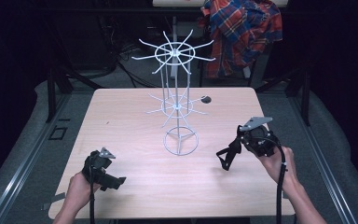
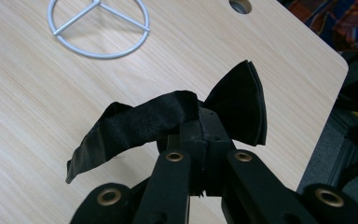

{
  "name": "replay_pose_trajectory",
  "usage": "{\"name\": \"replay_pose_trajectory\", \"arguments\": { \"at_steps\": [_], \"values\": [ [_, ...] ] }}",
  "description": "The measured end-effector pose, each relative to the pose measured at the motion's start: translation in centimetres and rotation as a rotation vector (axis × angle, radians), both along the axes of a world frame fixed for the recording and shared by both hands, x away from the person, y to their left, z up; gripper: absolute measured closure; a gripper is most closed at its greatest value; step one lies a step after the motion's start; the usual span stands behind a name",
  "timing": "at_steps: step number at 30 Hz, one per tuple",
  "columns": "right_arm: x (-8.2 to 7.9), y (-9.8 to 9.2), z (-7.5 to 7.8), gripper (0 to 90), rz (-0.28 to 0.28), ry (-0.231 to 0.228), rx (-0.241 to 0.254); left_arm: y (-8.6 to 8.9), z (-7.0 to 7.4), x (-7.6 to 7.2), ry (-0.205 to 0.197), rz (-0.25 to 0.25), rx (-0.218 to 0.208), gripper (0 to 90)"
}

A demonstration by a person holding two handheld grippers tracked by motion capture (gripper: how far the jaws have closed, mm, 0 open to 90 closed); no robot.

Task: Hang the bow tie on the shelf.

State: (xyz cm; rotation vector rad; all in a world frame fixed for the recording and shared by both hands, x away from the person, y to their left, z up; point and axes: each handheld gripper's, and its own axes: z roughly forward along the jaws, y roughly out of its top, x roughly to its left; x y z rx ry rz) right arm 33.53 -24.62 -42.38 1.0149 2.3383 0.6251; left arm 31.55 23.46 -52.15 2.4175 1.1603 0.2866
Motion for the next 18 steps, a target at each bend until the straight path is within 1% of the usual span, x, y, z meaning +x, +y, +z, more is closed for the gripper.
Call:
{"name": "replay_pose_trajectory", "arguments": {
  "at_steps": [1, 2, 4, 5, 11, 18],
  "values": [
    [0.0, 0.1, 0.0, 90.0, -0.002, -0.006, 0.009, 0.0, 0.0, 0.0, 0.002, 0.002, -0.002, 0.0],
    [0.1, 0.1, 0.1, 90.0, -0.003, -0.002, 0.011, 0.0, -0.1, 0.0, 0.003, 0.001, -0.002, 0.0],
    [0.3, 0.2, 0.3, 90.0, -0.001, -0.005, 0.005, 0.0, -0.1, 0.0, 0.0, 0.007, 0.001, 0.0],
    [0.4, 0.4, 0.3, 90.0, 0.001, -0.005, 0.014, -0.1, -0.2, 0.0, 0.0, 0.006, 0.002, 0.0],
    [1.0, 1.3, 0.7, 90.0, 0.012, -0.004, 0.004, 0.0, -0.3, 0.1, 0.001, 0.01, 0.0, 0.0],
    [1.6, 2.2, 1.7, 90.0, 0.027, -0.021, 0.009, 0.1, -0.4, 0.2, 0.011, 0.009, -0.003, 0.0]
  ]
}}
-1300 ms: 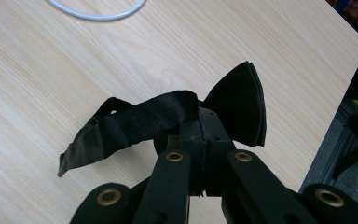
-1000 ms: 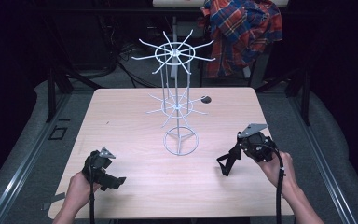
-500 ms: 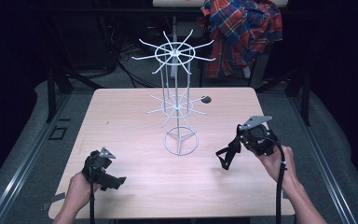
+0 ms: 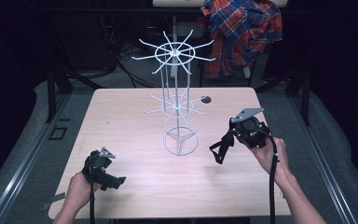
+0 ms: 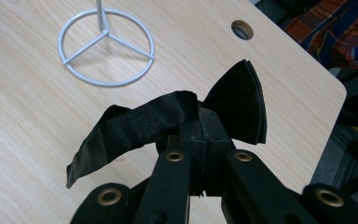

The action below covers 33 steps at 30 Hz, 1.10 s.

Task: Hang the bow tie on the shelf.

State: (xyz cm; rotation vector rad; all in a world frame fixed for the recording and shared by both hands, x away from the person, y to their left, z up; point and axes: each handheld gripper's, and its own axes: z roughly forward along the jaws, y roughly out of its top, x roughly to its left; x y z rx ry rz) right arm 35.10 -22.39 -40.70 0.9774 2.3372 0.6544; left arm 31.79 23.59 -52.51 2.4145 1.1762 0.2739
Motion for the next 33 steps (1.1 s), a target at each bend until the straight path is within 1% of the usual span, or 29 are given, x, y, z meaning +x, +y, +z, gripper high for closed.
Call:
{"name": "replay_pose_trajectory", "arguments": {
  "at_steps": [8, 11, 14, 19, 22, 23, 29, 33],
  "values": [
    [0.5, 0.6, 0.9, 90.0, 0.007, -0.016, -0.001, 0.0, -0.1, 0.0, 0.003, 0.0, 0.002, 0.0],
    [0.6, 0.8, 1.1, 90.0, 0.008, -0.015, 0.007, 0.0, 0.0, 0.0, 0.002, 0.0, 0.0, 0.0],
    [0.8, 1.0, 1.3, 90.0, 0.007, -0.016, -0.002, 0.0, 0.0, 0.0, 0.0, 0.0, 0.001, 0.0],
    [1.0, 1.4, 1.6, 90.0, 0.011, -0.023, -0.001, 0.0, -0.1, 0.0, 0.003, -0.001, -0.001, 0.0],
    [1.2, 1.6, 1.8, 90.0, 0.01, -0.03, 0.008, 0.0, -0.1, 0.0, 0.004, -0.002, -0.001, 0.0],
    [1.2, 1.6, 1.8, 90.0, 0.009, -0.032, 0.002, 0.0, -0.1, 0.0, 0.004, -0.002, -0.002, 0.0],
    [1.5, 2.0, 2.0, 90.0, 0.01, -0.034, 0.009, 0.0, -0.1, 0.0, 0.004, -0.003, -0.004, 0.0],
    [1.7, 2.3, 2.4, 90.0, 0.015, -0.034, 0.006, 0.0, -0.1, 0.0, 0.005, -0.006, -0.005, 0.0]
  ]
}}
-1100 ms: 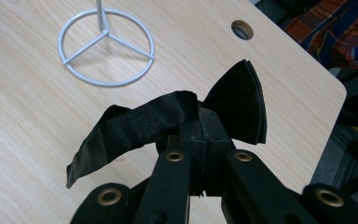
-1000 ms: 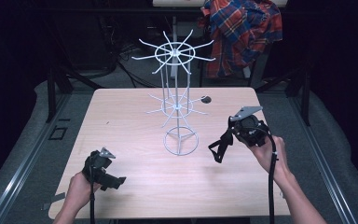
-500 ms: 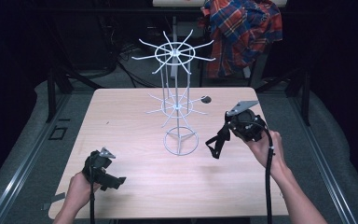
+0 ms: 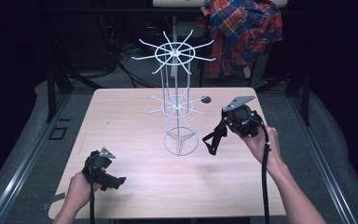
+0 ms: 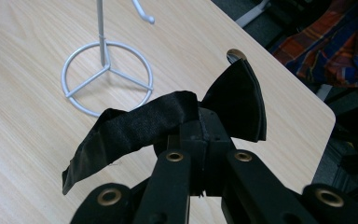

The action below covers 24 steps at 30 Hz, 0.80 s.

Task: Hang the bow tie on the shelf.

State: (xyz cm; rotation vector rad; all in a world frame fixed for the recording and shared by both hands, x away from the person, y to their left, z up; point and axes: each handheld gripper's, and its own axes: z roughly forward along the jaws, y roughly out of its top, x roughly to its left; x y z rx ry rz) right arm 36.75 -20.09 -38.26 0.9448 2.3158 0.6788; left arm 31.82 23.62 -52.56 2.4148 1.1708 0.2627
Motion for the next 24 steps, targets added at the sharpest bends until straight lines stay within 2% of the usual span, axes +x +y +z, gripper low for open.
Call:
{"name": "replay_pose_trajectory", "arguments": {
  "at_steps": [10, 19, 24],
  "values": [
    [0.4, 0.7, 1.2, 90.0, -0.001, -0.022, -0.001, -0.1, 0.0, 0.0, -0.004, -0.004, 0.001, 0.0],
    [0.9, 1.2, 1.8, 90.0, -0.002, -0.029, 0.005, -0.1, 0.1, 0.0, -0.003, -0.006, 0.002, 0.0],
    [1.1, 1.5, 2.0, 90.0, -0.004, -0.05, 0.009, -0.1, 0.0, 0.0, -0.003, -0.007, 0.002, 0.0]
  ]
}}
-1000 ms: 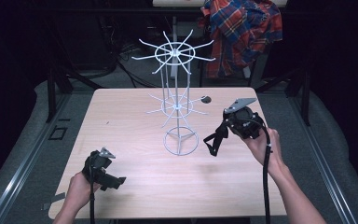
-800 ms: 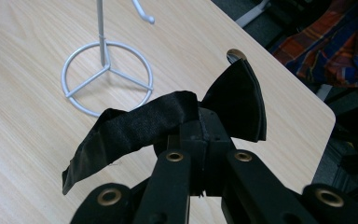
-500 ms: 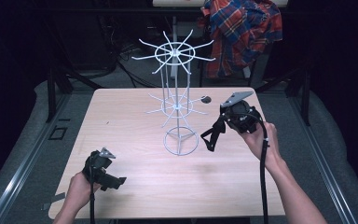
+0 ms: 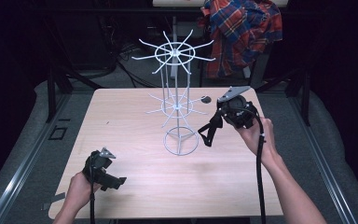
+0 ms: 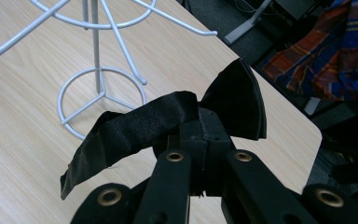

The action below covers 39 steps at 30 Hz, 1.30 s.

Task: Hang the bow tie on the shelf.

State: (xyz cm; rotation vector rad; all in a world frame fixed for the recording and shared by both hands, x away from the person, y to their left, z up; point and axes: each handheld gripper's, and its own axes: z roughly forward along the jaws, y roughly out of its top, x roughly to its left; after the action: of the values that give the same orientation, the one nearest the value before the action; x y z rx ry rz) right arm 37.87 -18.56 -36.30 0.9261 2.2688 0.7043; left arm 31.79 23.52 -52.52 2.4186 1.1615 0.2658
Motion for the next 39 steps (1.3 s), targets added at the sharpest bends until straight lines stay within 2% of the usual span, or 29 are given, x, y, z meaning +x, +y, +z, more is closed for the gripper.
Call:
{"name": "replay_pose_trajectory", "arguments": {
  "at_steps": [24, 39],
  "values": [
    [1.6, 1.9, 0.0, 90.0, 0.012, -0.018, -0.004, 0.0, -0.1, 0.0, 0.001, 0.0, -0.002, 0.1],
    [2.4, 2.2, -0.1, 90.0, 0.006, -0.003, 0.052, -0.1, -0.1, 0.0, 0.002, -0.001, 0.003, 0.1]
  ]
}}
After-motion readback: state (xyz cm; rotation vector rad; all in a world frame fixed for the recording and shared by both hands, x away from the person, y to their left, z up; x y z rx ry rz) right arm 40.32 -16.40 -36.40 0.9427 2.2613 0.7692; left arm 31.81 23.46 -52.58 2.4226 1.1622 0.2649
